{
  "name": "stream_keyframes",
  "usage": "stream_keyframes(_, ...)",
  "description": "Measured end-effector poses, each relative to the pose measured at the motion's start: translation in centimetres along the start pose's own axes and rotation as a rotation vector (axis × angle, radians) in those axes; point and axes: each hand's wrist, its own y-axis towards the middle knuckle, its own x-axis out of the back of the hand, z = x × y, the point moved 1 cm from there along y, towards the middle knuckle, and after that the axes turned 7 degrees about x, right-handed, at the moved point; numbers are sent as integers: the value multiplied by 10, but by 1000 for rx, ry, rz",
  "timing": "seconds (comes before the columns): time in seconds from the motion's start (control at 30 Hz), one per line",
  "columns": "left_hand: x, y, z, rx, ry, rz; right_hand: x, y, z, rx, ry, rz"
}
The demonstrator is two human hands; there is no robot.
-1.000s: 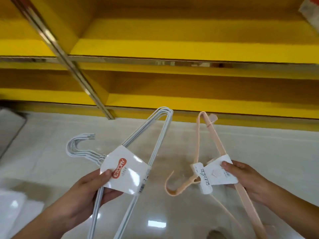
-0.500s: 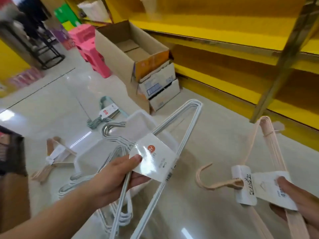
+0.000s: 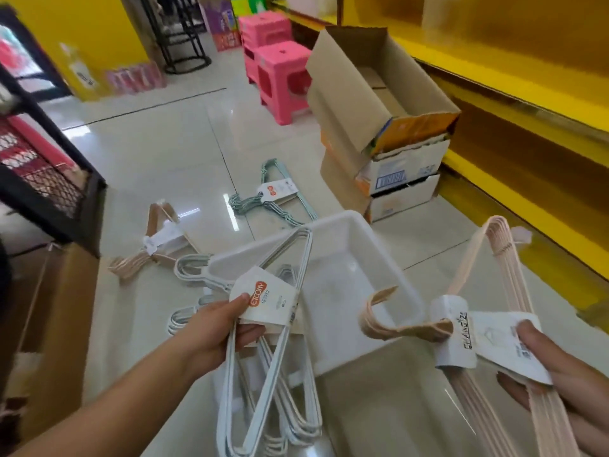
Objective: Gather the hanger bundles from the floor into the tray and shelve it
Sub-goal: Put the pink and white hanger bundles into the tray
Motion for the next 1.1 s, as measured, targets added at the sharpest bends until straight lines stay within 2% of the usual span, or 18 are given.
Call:
stream_keyframes(0.03,1,6,0,20,0,-14,-19,4,12,-54,-37,8)
stream_keyframes(0.07,2,11,1,40,2,-24,-24,1,17,-13,-106,21)
stream_keyframes(0.13,3,21,1,73,5,-39,-36,14,18,82,-80,32)
stream_keyframes(0.23,3,33,0,109,25,-69,-57,30,16,22,-124,5)
stream_keyframes(0.43,-7,42,-5,157,142,-161,-81,43,1,-20,-17,-1)
stream_keyframes(0.77,-19,50,-7,-25,459,-517,-98,50,-18,-79,-26,-25)
stream_keyframes(0.97,-21,48,-11,87,464,-414,-102,45,-14,-74,40,-52)
stream_keyframes(1.1,-30,49,-8,72,439,-375,-101,43,-12,-68,29,-51)
